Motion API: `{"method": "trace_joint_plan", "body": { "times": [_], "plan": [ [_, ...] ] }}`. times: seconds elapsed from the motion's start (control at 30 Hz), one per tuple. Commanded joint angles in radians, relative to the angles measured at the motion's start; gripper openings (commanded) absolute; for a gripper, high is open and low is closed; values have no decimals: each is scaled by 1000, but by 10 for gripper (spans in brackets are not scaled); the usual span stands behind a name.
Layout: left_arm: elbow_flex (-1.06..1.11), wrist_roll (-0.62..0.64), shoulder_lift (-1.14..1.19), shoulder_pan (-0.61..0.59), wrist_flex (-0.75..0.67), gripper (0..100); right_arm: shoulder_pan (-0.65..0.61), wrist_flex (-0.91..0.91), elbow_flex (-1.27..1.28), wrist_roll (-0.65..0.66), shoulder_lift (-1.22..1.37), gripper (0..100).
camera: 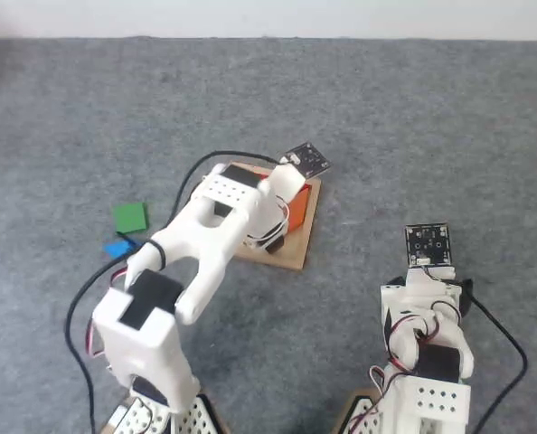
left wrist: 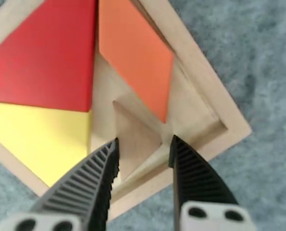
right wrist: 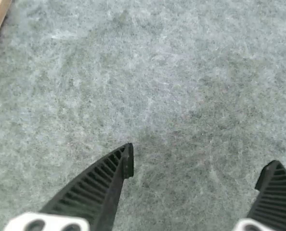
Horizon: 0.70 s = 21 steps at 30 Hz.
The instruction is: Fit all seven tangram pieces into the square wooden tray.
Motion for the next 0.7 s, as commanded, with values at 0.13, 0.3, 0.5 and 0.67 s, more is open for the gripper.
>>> {"method": "trace_joint_plan", "body": {
  "times": [0.13,0.3,0.5,0.67],
  "plan": [
    [-208,15,178,6,166,100,4,7,14,11,-16,402],
    [-193,14,135,2,104,83,4,7,14,11,-16,402],
    [-16,18,-77,-21,-41,83,4,7,14,11,-16,402],
    [31,40,-278,-86,-21,84,4,7,14,11,-16,402]
  ]
}}
